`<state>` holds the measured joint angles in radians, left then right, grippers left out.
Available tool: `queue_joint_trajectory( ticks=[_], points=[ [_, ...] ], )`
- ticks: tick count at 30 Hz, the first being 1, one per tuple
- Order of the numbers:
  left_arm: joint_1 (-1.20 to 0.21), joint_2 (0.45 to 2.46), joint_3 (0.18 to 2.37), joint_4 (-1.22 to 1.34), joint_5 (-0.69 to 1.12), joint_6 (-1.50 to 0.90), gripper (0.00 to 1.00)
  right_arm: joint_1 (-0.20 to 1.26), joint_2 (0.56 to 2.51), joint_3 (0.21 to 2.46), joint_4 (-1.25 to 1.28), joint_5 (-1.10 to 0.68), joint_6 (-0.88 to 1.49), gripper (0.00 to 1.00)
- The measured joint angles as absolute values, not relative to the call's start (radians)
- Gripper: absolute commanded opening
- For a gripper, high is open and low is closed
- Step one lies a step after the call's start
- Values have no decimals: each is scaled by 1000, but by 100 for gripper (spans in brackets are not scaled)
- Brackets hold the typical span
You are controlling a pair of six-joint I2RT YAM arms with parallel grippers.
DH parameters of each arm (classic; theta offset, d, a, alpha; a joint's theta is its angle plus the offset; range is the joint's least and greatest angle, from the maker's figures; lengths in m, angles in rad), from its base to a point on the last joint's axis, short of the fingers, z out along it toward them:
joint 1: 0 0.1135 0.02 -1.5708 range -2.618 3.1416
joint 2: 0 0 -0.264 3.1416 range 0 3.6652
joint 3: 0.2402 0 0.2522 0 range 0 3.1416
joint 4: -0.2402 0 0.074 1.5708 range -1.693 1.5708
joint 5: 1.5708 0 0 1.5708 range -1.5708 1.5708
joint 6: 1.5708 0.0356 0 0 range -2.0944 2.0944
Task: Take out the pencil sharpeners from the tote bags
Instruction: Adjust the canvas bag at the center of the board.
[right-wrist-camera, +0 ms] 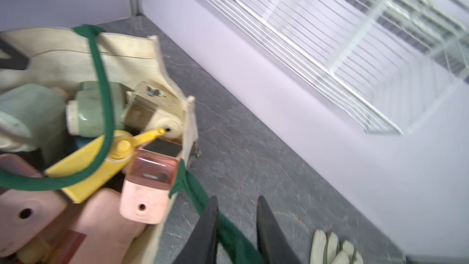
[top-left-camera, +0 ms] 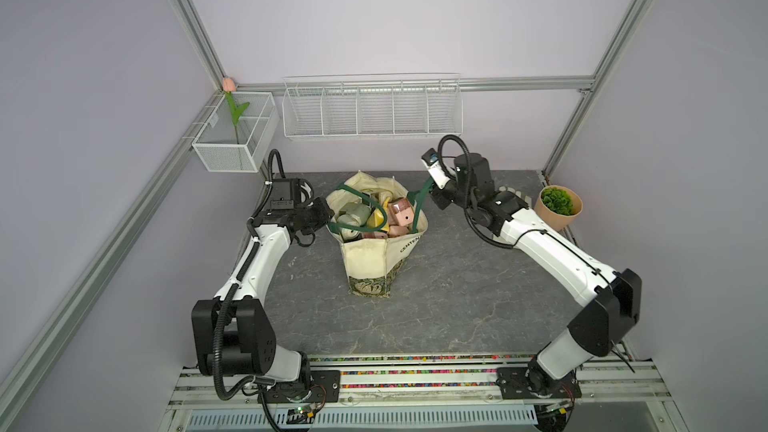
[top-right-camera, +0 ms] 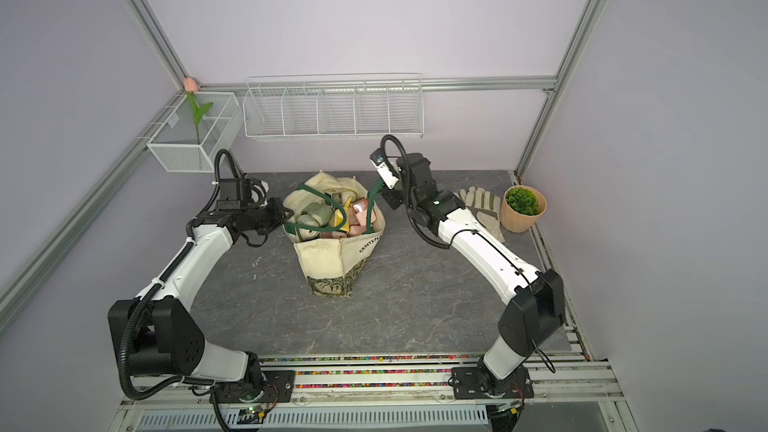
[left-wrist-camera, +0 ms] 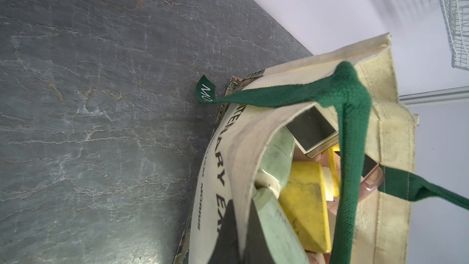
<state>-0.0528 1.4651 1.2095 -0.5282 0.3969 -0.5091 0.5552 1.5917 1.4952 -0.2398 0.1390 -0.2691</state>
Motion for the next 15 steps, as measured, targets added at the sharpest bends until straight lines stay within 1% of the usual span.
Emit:
queue_joint_trajectory(
  ticks=[1, 2, 4, 5, 6, 12, 13, 14, 15],
  points=[
    [-53, 1464, 1208, -527, 397, -509, 0, 519, 1571, 1446, -211, 125, -237, 75],
    [-53, 1463, 1207, -526, 395, -509, 0, 483, 1553, 1398, -186, 113, -209, 83],
    [-53, 1462, 1206, -526, 392, -509, 0, 432, 1533, 1325, -165, 108, -154, 91],
    [-53, 1461, 1206, -526, 391, -509, 0, 409, 1524, 1283, -155, 112, -118, 93],
    [-53, 1460, 1206, -527, 389, -509, 0, 393, 1517, 1250, -152, 118, -95, 97],
    [-54, 1444, 1206, -559, 359, -509, 1, 314, 1486, 1063, -188, 215, 80, 98],
    [-54, 1437, 1206, -569, 348, -509, 7, 308, 1486, 1044, -204, 235, 103, 98],
    [-56, 1429, 1206, -584, 332, -508, 19, 307, 1485, 1028, -216, 250, 121, 98],
    [-57, 1419, 1206, -598, 316, -502, 28, 307, 1483, 1014, -227, 262, 135, 98]
  ],
)
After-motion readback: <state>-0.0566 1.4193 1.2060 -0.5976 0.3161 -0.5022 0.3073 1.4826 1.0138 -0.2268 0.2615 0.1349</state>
